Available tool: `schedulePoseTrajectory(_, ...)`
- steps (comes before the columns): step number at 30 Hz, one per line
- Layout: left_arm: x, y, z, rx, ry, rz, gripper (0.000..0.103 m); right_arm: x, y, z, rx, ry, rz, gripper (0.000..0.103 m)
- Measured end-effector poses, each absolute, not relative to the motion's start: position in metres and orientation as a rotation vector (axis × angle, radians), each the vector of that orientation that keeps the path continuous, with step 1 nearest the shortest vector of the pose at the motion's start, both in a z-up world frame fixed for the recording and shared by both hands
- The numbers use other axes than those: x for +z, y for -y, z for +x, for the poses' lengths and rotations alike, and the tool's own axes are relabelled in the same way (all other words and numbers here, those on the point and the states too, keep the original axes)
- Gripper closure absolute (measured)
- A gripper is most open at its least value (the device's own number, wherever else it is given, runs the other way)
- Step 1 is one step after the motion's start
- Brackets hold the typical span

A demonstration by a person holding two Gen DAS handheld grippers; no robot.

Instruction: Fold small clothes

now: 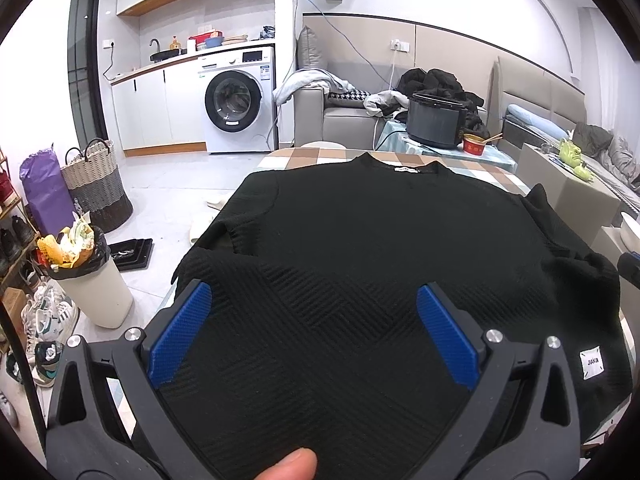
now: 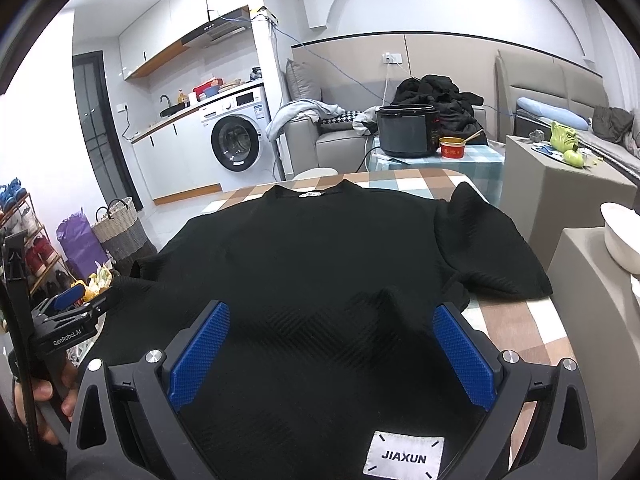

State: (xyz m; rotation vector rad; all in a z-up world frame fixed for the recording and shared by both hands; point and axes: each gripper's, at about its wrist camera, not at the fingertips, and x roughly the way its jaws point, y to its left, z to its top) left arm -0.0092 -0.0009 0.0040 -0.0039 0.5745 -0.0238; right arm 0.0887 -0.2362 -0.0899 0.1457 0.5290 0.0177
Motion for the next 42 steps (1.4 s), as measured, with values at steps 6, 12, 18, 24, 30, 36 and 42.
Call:
schedulePoseTrajectory(6, 0.003, 0.000, -0.007, -0.021, -0.592, -0.015, 0.001, -0.091, 0.235, 0.089, -0.001, -0.532, 0.130, 0.000)
schedulePoseTrajectory(12, 0.002, -0.003, -0.005, -0.035, -0.604, -0.037, 0.001, -0.095, 0.244, 0.093, -0.023, -0.562, 0.163, 0.000)
schedulePoseTrajectory(18, 0.003, -0.006, -0.005, -0.031, -0.596, -0.044, 0.001, -0.093, 0.250, 0.093, -0.032, -0.564, 0.174, 0.000)
schedulePoseTrajectory(24, 0.005, -0.006, -0.003, -0.038, -0.589, -0.048, 0.001, -0.093, 0.250, 0.093, -0.046, -0.571, 0.170, 0.000)
schedulePoseTrajectory(30, 0.004, -0.006, -0.004, -0.036, -0.589, -0.046, 0.001, -0.092, 0.255, 0.095, -0.049, -0.578, 0.187, 0.000)
schedulePoseTrajectory(36, 0.002, -0.003, -0.002, -0.050, -0.595, -0.039, 0.001, -0.092, 0.256, 0.097, -0.056, -0.585, 0.188, 0.000)
schedulePoseTrajectory(42, -0.003, 0.003, 0.002, -0.054, -0.607, -0.024, 0.001, -0.093, 0.257, 0.102, -0.056, -0.596, 0.188, 0.000)
